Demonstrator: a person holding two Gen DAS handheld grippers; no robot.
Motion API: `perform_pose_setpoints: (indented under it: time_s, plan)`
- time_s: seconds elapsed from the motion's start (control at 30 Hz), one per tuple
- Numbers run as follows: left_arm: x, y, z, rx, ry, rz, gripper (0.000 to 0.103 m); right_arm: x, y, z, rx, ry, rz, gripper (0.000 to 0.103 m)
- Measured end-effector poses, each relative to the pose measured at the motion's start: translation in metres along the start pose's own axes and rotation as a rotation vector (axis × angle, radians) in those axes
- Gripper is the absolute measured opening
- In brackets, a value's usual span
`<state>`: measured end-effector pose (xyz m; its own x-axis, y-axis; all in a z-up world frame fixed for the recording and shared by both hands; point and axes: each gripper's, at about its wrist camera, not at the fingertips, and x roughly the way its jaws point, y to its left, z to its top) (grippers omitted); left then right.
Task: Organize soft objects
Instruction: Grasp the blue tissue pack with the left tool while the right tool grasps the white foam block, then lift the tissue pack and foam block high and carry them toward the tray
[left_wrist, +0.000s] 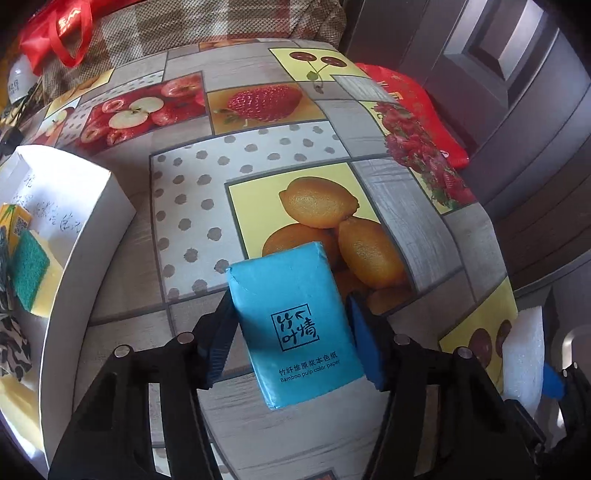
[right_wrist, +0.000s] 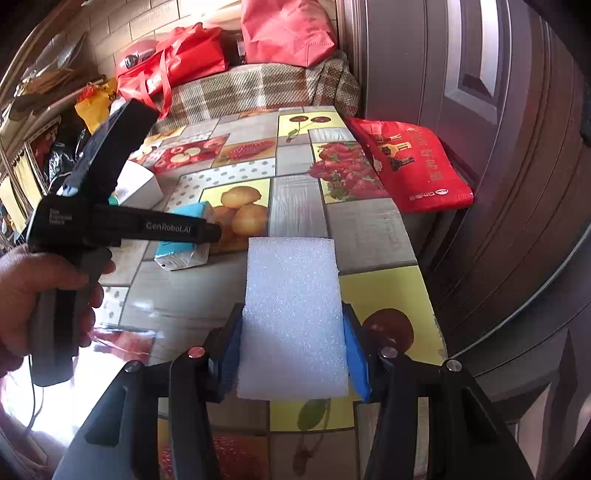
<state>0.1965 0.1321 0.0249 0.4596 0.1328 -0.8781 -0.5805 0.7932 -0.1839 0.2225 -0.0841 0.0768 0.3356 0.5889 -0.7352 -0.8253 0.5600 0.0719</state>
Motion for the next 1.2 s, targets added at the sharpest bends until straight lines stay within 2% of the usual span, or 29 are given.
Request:
perform_pose_setpoints:
  time_s: [0.07,0.2,0.43,0.53,0.63,0.87,1.0,1.1,1.2]
  plan:
    - [-0.011,0.007,-0.006,0.002,-0.017,-0.020,0.055,-0.011,0.003,0.005,0.014,-0.033,0.011,0.049]
    - [-0.054,0.013,-0.021,0.043,-0.102,-0.058,0.055,-0.034,0.012,0.018,0.033,-0.104,0.024,0.049]
    - [-0.156,0.023,-0.050,0.109,-0.326,-0.106,0.055,-0.071,0.027,0.038,0.088,-0.204,0.075,0.049]
    - [-0.204,0.050,-0.062,0.084,-0.440,-0.079,0.055,-0.089,0.039,0.045,0.081,-0.250,0.095,0.049]
    - [-0.256,0.085,-0.077,0.008,-0.547,-0.053,0.055,-0.107,0.054,0.051,0.064,-0.298,0.119,0.049]
    - [-0.388,0.164,-0.139,-0.159,-0.825,0.083,0.055,-0.153,0.085,0.064,0.035,-0.436,0.186,0.049]
    - [-0.462,0.200,-0.179,-0.231,-0.973,0.203,0.055,-0.173,0.101,0.072,0.026,-0.509,0.226,0.049]
    - [-0.508,0.225,-0.204,-0.275,-1.047,0.300,0.056,-0.183,0.112,0.078,0.023,-0.551,0.253,0.049]
    - [-0.544,0.244,-0.218,-0.280,-1.086,0.395,0.056,-0.192,0.125,0.085,0.021,-0.583,0.277,0.049]
